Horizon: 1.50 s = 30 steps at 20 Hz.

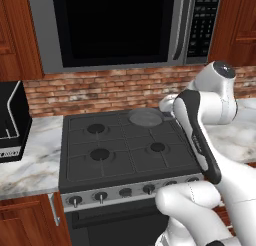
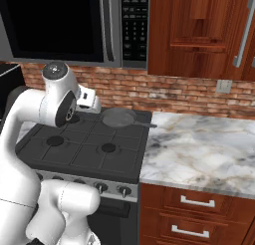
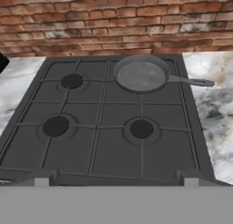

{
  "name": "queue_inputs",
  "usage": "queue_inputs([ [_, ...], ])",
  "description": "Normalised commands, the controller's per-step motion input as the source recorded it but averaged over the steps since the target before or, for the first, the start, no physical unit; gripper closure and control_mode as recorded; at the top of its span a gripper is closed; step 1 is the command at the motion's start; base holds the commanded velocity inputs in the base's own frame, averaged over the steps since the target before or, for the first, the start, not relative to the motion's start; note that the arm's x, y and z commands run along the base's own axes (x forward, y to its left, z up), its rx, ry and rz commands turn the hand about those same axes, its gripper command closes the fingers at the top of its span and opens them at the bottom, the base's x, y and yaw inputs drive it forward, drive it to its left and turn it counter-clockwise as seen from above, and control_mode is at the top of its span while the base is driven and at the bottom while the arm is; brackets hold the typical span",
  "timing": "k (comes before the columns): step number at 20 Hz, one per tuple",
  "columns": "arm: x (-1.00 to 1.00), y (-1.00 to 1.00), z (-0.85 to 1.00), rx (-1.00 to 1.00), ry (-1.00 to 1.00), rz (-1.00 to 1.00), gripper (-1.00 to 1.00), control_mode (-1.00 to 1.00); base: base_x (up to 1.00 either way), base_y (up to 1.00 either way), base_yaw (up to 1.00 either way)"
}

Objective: Turn on the rear right burner of the stove.

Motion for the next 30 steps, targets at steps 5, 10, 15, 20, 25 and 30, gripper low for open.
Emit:
queue_inputs([
  [5,-0.10,-0.02,0.12,0.02,-0.03,0.00,-1.00,-1.00,0.00,0.00,0.00],
  [10,-0.12,-0.13,0.01,0.00,0.00,0.00,-1.00,-1.00,0.00,0.00,0.00],
  [15,-0.01,0.00,0.00,0.00,0.02,0.00,-1.00,-1.00,0.00,0.00,0.00],
  [20,0.00,0.06,0.00,0.00,0.00,0.00,-1.00,-1.00,0.00,0.00,0.00],
  [25,-0.15,0.24,0.00,0.00,0.00,0.00,-1.00,-1.00,0.00,0.00,0.00],
  [30,-0.12,0.37,-0.03,0.00,0.00,-0.01,-1.00,1.00,-0.12,0.60,-0.05],
])
